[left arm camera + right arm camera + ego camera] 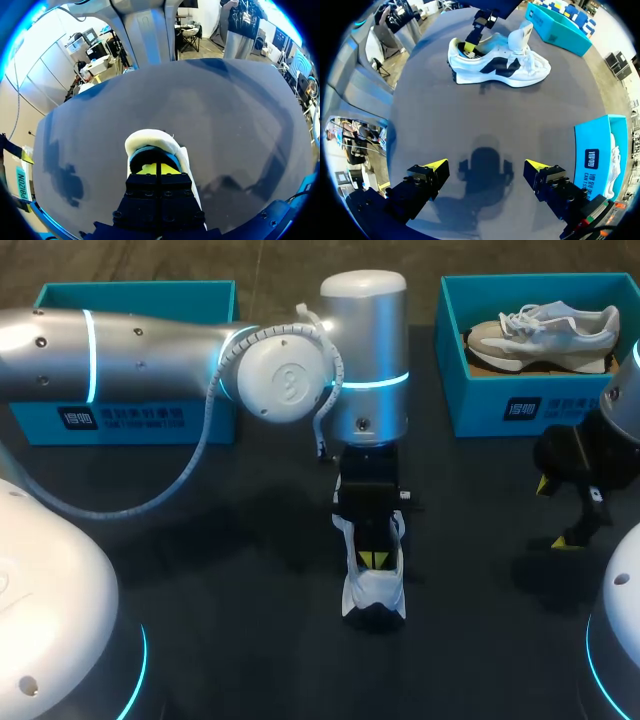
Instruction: Take the shoe out of the shoebox, open the shoe tongue, remove and reinsert the insole, then place the shoe into the shoebox
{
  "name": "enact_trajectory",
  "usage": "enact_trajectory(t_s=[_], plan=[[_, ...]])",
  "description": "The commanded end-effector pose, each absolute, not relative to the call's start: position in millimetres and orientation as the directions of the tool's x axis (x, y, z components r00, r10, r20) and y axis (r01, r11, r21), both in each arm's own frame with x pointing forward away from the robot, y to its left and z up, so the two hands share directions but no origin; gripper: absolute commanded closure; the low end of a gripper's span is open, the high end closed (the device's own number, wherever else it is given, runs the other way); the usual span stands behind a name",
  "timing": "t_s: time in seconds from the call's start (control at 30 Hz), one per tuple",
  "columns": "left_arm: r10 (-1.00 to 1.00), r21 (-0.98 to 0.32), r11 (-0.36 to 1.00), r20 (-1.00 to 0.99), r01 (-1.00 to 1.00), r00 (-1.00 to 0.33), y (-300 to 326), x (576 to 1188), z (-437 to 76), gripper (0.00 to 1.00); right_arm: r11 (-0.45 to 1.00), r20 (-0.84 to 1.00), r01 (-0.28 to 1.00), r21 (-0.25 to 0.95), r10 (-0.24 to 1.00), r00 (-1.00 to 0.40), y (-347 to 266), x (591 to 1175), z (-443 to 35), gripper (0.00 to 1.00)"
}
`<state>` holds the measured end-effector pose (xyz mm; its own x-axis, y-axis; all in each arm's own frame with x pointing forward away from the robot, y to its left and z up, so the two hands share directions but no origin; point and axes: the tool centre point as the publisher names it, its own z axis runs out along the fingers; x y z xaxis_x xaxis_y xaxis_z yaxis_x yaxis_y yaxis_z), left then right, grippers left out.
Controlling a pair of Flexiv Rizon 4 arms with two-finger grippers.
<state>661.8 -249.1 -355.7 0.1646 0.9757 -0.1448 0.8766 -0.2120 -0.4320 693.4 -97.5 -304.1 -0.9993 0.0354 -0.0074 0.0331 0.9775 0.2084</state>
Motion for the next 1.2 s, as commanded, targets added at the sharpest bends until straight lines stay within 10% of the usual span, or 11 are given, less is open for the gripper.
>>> enact_trajectory(t_s=[0.03, 1.2], plan=[[0.976, -0.422, -0.212, -0.144, 0.881, 0.166, -248, 663, -348, 1.00, 0.978, -0.009, 0.034, 0.205, 0.037, -0.999, -97, 692, -304, 0.00], [0.979, -0.472, -0.203, -0.127, 0.858, 0.162, -245, 654, -382, 1.00, 0.978, -0.009, 0.034, 0.205, 0.037, -0.999, -97, 692, -304, 0.00]])
